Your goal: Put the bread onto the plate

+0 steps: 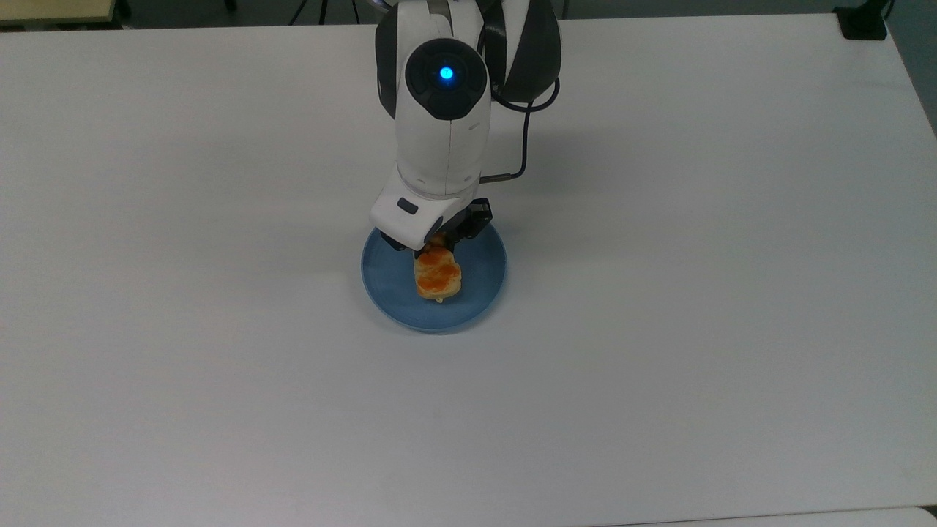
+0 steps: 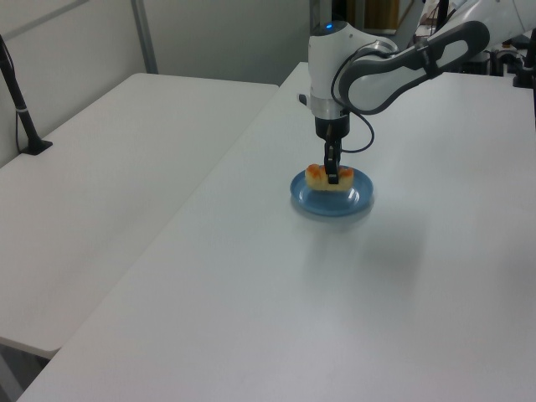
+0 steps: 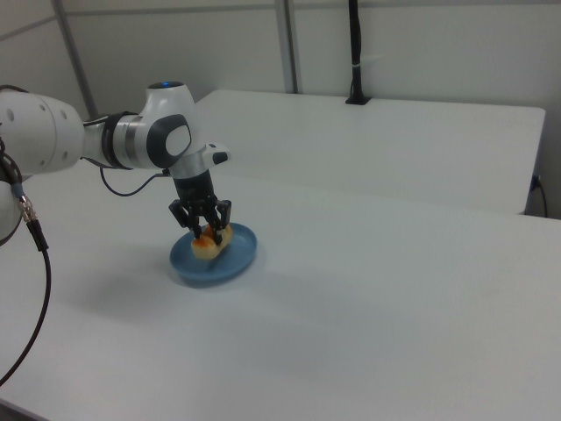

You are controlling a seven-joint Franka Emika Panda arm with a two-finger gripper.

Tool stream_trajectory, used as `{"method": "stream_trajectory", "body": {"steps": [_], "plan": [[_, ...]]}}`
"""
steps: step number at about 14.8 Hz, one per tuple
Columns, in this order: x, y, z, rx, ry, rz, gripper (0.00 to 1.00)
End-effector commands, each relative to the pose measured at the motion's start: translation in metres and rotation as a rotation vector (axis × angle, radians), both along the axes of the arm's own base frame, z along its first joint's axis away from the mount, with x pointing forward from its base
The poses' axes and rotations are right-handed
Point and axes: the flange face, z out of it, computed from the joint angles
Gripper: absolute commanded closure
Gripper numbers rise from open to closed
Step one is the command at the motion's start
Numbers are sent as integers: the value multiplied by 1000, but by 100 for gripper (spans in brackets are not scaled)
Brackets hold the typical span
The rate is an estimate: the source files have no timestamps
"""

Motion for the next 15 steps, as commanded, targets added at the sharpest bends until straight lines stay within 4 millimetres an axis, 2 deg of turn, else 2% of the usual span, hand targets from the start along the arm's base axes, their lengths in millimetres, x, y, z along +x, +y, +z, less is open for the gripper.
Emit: {"method": "stream_trajectory", "body": {"steps": [1,4,7,9,10,12,14,15], "plan": [[-3,1,8,-1,0,-3,0],[-5,1,33,3,-29,-4,0],[-16,2,83,8,-69,-47,0],[-34,-9,124,2,-56,-118,0],[-48,-17,153,4,-51,-152,0],[-72,-32,187,-3,-17,-233,0],[-90,-61,214,-15,-10,-272,0],[-97,-70,225,-14,-18,-276,0]]}}
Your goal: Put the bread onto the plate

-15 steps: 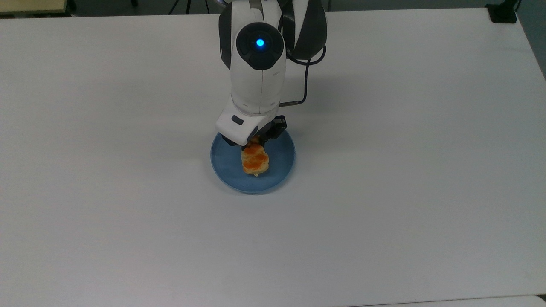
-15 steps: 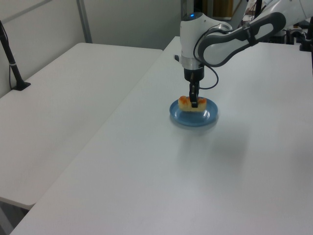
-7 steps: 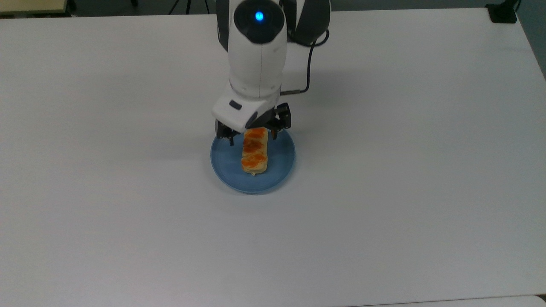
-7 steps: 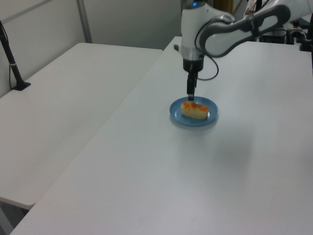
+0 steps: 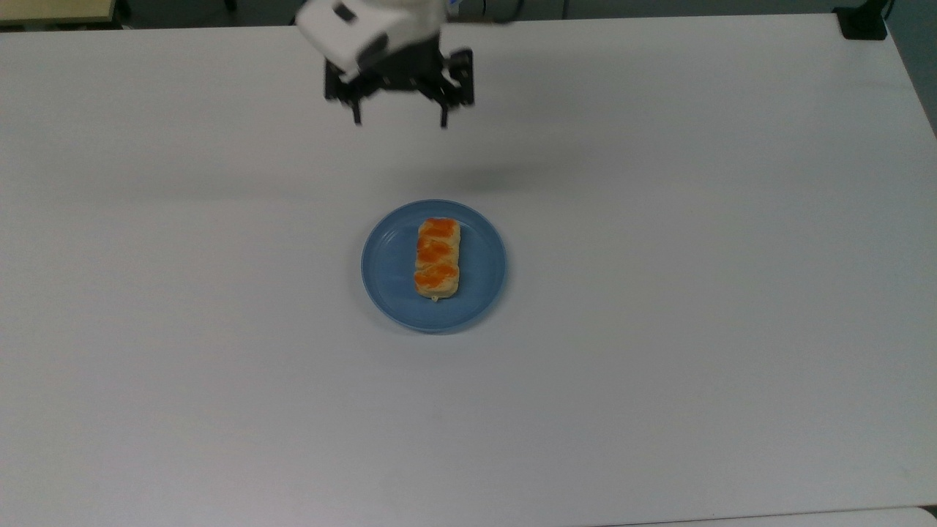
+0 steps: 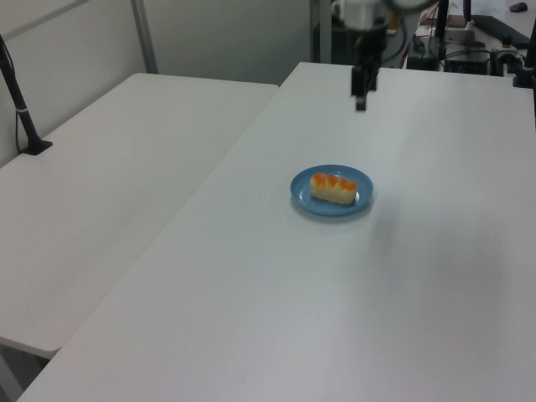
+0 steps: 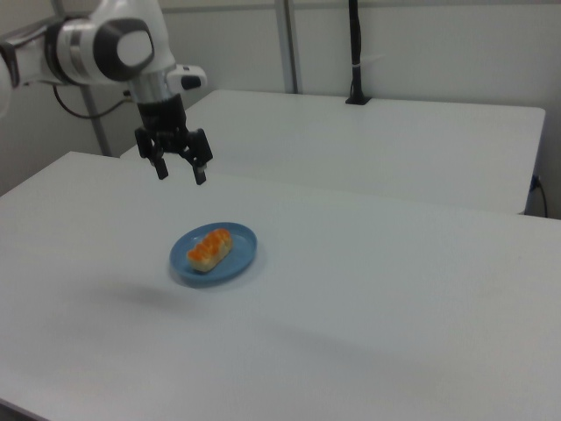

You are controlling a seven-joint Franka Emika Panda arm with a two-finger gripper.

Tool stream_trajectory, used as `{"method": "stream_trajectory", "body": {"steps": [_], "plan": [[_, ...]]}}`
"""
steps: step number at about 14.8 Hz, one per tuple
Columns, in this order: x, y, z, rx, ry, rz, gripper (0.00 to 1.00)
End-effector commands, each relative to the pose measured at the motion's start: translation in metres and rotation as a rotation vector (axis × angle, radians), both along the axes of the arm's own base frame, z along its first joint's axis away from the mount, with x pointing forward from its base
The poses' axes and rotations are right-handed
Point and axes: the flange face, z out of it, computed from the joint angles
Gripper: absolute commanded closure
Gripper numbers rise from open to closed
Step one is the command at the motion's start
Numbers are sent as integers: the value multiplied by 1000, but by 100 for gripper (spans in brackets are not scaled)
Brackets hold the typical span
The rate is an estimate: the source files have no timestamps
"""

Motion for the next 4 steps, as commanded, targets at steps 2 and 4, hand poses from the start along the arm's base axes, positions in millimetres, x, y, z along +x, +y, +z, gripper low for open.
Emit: {"method": "stream_trajectory", "body": {"steps": [2,4], "plan": [[-37,-35,44,-11,-10,-63,0],[-39,-42,45,-9,-5,-76,0]]}}
